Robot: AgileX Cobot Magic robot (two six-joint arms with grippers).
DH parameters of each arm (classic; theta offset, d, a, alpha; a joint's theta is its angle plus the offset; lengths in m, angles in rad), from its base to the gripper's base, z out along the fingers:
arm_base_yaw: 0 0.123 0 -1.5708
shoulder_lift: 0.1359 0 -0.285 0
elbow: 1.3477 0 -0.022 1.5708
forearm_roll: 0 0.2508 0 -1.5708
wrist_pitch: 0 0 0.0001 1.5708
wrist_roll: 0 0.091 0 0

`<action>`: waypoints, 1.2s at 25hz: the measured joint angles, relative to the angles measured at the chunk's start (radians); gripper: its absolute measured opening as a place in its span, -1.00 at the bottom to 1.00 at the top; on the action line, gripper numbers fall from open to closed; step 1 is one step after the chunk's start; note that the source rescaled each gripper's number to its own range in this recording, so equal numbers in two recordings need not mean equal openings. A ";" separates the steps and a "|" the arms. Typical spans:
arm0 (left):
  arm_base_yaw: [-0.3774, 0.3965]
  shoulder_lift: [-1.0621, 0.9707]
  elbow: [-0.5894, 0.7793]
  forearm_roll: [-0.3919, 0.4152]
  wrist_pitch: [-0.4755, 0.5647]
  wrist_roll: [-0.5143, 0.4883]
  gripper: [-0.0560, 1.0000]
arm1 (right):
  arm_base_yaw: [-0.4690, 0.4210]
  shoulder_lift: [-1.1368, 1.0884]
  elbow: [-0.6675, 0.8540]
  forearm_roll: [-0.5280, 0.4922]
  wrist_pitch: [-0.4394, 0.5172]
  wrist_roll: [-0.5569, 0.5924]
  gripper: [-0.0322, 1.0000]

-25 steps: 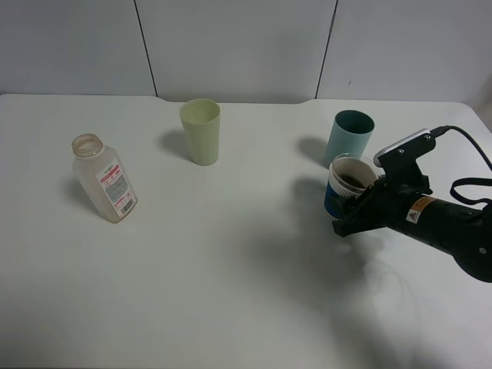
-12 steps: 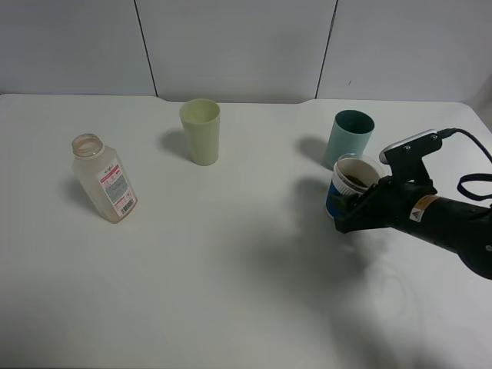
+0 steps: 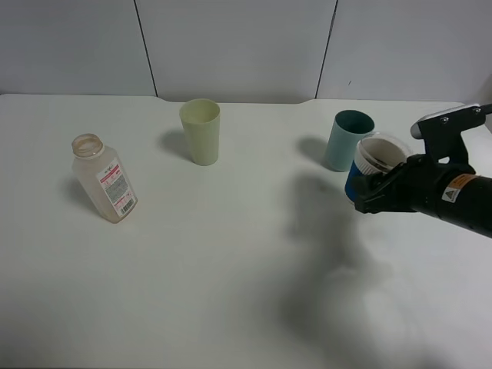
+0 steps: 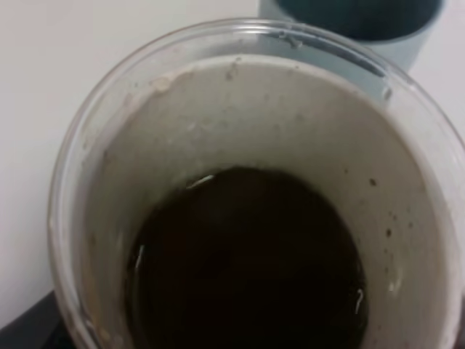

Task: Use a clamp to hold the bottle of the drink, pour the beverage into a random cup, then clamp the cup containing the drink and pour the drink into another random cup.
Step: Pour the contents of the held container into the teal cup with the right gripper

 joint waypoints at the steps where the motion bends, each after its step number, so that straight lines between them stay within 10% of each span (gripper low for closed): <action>1: 0.000 0.000 0.000 0.000 0.000 0.000 1.00 | 0.000 -0.028 0.001 0.010 0.024 0.000 -0.88; 14: 0.000 0.000 0.000 0.000 0.000 -0.001 1.00 | -0.067 -0.307 -0.107 -0.043 0.417 0.129 -0.88; 30: 0.000 0.000 0.000 0.000 0.000 0.000 1.00 | -0.203 -0.264 -0.346 -1.165 0.854 1.234 -0.88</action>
